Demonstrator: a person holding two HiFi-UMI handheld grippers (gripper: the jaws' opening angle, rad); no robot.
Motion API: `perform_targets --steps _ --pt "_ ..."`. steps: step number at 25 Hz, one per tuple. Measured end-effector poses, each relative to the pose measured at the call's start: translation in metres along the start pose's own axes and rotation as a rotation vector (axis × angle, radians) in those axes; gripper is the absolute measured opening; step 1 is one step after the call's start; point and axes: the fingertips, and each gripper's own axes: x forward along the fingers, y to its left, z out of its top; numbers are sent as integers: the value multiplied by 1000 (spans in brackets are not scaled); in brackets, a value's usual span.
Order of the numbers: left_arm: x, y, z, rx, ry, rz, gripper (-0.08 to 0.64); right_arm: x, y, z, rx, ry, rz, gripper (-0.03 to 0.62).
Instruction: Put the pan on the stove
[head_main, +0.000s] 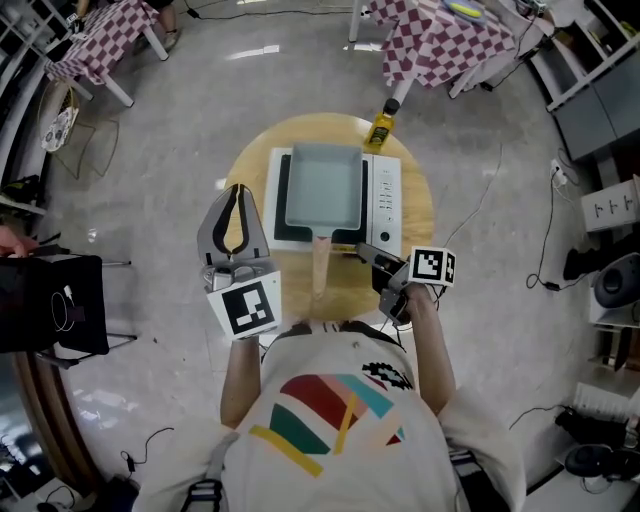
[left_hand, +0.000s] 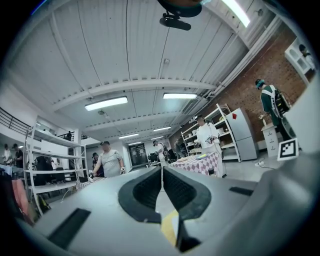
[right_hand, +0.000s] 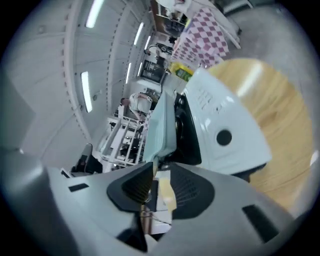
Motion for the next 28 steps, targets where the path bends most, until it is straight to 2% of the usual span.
perform_targets --steps 4,10,14,19,22,23,28 --pt "1 -3 4 1 -8 -8 11 -21 14 53 -236 -147 -193 64" --pt "0 -9 12 3 -30 -21 11 -57 74 117 -565 -431 -385 23" --pt "1 -14 20 -25 -45 -39 11 -73 121 127 -780 -621 -426 17" --pt "-1 -31 33 -33 -76 -86 11 -79 156 117 -1048 -723 -523 17" --pt "-3 -43 38 -35 -86 -120 11 -79 172 110 -1114 -768 -518 16" --pt "-3 -47 39 -36 -87 -130 11 -78 175 108 -1122 -773 -515 0" --pt "-6 -52 41 -53 -89 -147 11 -78 181 102 -1142 -775 -512 0"
